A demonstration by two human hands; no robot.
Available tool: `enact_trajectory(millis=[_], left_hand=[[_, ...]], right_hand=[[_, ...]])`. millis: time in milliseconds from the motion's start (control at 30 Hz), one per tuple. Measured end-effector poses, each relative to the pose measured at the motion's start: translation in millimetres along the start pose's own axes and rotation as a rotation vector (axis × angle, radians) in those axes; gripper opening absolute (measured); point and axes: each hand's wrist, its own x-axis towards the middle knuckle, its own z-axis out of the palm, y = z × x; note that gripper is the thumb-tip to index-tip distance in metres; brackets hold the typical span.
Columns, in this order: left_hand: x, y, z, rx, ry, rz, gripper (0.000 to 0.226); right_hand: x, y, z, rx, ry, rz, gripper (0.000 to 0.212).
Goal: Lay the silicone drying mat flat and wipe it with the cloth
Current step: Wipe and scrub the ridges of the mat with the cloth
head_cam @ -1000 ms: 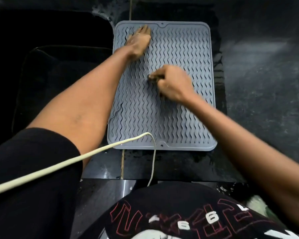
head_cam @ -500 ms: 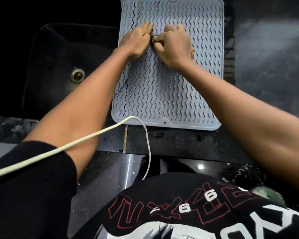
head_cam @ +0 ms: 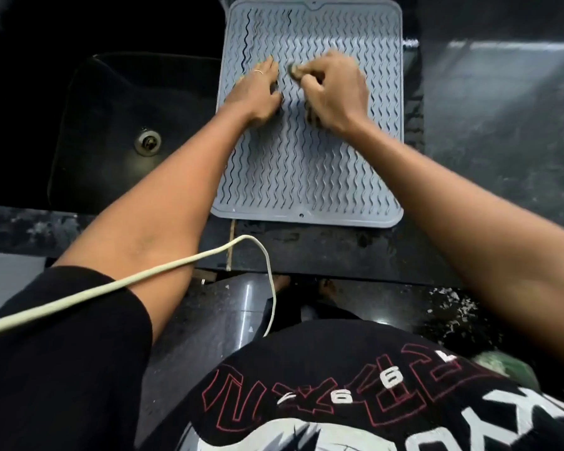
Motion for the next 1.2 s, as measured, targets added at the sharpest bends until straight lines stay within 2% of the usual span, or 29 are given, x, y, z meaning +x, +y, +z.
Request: enact_trajectory(millis=[100,200,400,500,600,733,800,867,967,1100,1200], left_hand=[[-6.0,-2.9,7.1,0.024,0.012,0.021,0.06],[-5.5,-3.6,5.2,0.015,0.012,0.002,0.059],[-10.3,1.4,3.8,0.013,0.011,-0.023,0.058],[-12.9,3.6,4.0,0.032,0.014,-0.018,0.058],[-15.0,5.1,1.8,0.045,-0.014,-0.024,0.059],[-18.3,2.8,-3.0,-0.024,-0.016,-0.049,0.059],[-21.1,0.3,-3.0,-0.058,0.012,-0.07,0.059],[-23.6,-1.0,-2.9,-0.069,0.03,-0.077,0.052],[-27.0,0.6,-1.7,-0.096,0.08,-0.102,0.015],[-27.5,4.0,-2.3,-0.116,0.098,-0.106,0.029],[-24.2,2.7,-2.4,-0.088,0.097,-0.094,0.036]], right_hand=[[16.1,2.6,11.9,-0.218,-0.1,-0.028,0.031],[-0.2,4.6,24.5,-0.287,-0.059,-0.084,0.029],[-79.3,4.4,24.4,-0.224,-0.009,-0.18,0.024],[-107.9,-4.1,16.5,-0.209,-0.091,-0.204,0.022],[-100.2,-16.2,7.5,-0.207,-0.202,-0.202,0.02],[-47.2,-15.5,8.2,-0.053,0.013,-0.033,0.02],[-25.0,-10.1,12.4,-0.105,0.013,0.022,0.019],[-19.4,-6.8,18.7,-0.173,-0.034,0.015,0.018],[-46.9,-7.1,23.0,-0.207,-0.046,-0.078,0.017],[-116.1,-1.5,18.0,-0.164,-0.081,-0.168,0.022],[-152.2,-6.6,9.4,-0.139,-0.162,-0.239,0.017]])
